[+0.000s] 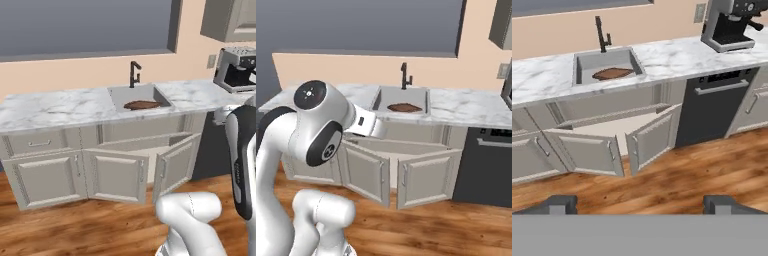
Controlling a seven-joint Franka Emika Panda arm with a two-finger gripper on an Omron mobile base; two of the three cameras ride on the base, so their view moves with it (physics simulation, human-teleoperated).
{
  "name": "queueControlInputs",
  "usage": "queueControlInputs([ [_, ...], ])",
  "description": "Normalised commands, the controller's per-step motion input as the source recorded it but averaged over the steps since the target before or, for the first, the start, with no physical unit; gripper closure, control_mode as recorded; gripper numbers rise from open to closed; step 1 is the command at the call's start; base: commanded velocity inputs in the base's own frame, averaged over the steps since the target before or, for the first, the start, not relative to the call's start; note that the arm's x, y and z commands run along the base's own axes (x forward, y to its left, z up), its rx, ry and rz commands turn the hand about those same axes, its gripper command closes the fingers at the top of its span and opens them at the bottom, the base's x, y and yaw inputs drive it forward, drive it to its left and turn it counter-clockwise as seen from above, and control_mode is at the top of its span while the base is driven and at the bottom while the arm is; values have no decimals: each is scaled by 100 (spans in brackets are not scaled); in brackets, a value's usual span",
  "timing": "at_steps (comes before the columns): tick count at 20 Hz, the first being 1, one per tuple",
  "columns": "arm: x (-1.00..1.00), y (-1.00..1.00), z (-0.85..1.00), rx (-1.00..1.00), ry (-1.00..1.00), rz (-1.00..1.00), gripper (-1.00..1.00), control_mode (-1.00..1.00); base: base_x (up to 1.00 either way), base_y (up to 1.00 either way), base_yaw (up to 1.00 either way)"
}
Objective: Move the cutting board and knife to the sink. Then move spray from the cabinet to the counter.
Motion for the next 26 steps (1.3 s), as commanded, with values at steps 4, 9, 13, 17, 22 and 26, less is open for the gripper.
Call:
queueControlInputs([
  [4, 0, 0, 0, 0, 0, 0, -100, 100, -24, 100, 27],
  [9, 0, 0, 0, 0, 0, 0, -100, 100, 0, 94, 65],
  [13, 0, 0, 0, 0, 0, 0, -100, 100, 0, 53, 85],
  [17, 0, 0, 0, 0, 0, 0, -100, 100, 1, 27, 89],
  [22, 0, 0, 0, 0, 0, 0, -100, 100, 50, -9, 82],
  [26, 0, 0, 0, 0, 0, 0, -100, 100, 79, -4, 70],
])
